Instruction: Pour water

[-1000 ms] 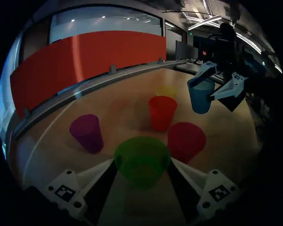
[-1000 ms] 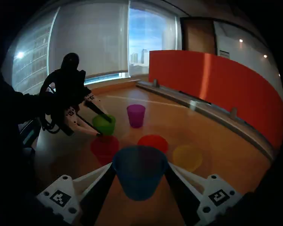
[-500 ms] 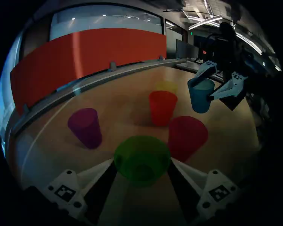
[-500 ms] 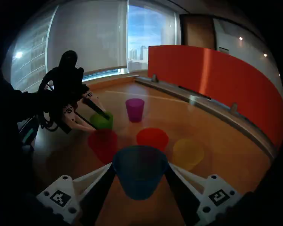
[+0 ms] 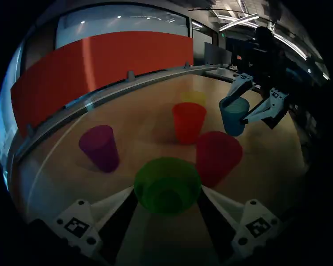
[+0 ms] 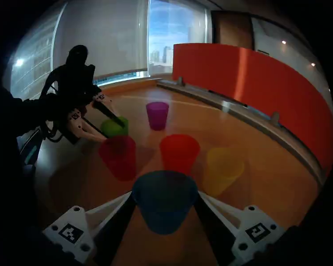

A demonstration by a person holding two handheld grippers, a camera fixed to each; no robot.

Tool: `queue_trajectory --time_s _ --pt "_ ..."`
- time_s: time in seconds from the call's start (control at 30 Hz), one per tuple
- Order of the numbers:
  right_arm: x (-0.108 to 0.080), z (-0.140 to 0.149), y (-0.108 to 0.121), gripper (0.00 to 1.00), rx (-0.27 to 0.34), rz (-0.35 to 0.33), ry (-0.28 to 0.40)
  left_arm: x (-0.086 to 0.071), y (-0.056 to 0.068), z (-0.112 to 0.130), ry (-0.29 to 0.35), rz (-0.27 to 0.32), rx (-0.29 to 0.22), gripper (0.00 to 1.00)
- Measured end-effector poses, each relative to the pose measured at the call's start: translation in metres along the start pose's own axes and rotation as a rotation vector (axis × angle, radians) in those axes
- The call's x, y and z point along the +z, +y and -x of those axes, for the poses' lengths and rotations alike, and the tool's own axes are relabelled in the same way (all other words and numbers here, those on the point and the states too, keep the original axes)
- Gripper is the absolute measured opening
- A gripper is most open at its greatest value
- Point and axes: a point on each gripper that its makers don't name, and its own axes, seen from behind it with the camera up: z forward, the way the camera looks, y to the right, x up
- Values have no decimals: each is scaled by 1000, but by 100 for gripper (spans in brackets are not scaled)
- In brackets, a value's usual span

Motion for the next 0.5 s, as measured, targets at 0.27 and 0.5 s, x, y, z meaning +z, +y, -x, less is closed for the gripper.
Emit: queue_trajectory --time_s 0.27,0.5 --pt "4 11 1 91 -1 4 -17 2 -2 7 -29 -12 38 86" --pt "5 17 2 91 6 7 -23 3 -1 12 -51 -18 57 87"
